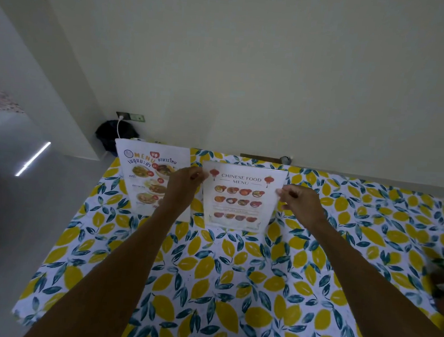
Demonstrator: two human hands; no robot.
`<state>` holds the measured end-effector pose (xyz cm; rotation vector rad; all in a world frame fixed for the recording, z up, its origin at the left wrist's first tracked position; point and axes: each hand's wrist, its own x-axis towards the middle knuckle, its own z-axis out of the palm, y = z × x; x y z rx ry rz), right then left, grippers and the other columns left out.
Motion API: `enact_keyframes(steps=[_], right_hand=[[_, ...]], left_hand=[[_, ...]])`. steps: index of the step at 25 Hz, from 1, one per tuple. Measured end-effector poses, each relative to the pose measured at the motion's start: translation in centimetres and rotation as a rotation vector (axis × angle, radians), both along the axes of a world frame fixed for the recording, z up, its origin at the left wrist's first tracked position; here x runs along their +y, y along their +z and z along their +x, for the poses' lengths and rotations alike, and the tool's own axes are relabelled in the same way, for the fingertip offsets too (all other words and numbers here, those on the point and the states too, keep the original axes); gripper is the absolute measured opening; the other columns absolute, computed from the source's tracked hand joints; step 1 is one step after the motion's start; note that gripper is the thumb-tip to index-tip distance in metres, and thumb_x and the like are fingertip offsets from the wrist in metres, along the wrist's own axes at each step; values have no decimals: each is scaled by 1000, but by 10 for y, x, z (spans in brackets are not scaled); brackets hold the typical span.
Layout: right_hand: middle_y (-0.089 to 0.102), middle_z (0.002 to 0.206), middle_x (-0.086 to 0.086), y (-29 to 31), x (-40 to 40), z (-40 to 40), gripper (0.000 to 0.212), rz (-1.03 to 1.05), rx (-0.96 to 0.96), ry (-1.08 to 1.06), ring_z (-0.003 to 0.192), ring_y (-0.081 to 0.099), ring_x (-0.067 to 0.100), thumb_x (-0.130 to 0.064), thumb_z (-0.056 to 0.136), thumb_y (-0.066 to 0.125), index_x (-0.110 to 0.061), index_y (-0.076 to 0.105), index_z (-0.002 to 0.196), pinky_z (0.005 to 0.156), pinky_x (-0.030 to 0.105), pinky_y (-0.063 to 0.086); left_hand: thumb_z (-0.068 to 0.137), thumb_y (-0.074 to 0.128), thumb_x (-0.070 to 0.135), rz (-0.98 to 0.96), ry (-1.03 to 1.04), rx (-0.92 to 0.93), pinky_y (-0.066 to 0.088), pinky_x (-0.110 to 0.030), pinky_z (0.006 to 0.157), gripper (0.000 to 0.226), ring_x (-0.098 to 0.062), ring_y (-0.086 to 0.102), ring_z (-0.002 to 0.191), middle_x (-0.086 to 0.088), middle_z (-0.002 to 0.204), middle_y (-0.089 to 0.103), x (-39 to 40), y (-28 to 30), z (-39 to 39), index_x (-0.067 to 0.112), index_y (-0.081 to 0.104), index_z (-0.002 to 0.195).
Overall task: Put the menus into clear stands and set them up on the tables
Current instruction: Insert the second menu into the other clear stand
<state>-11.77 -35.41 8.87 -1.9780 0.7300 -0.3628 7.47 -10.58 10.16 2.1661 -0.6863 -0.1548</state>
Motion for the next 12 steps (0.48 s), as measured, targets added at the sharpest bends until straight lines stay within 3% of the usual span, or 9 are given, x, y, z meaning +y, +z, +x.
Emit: enact_keyframes(steps=[3,6,12], right_hand=[[71,86,14,-10,4,9,23,-136,46,-33,80,70,29,-34,95,57,-12,60,86,70,46,62],[73,92,12,-20,6,14,22,-239,76,-65,79,71,27,-36,96,53,-15,57,91,69,48,60],[73,86,14,-29,11,23,22,-310,120,-114,75,69,28,-29,95,56,-9,58,86,68,43,59]], left_hand=[[96,55,24,37,49,-32,43,-32,61,26,-25,62,69,-11,79,69,-16,-8,0,5,68,84],[95,55,20,26,126,4,42,-26,67,20,-18,63,73,-8,90,73,-23,-22,-4,8,72,95],[94,56,26,43,121,8,56,-40,74,24,-23,69,77,-11,88,75,-21,-35,2,8,73,97]])
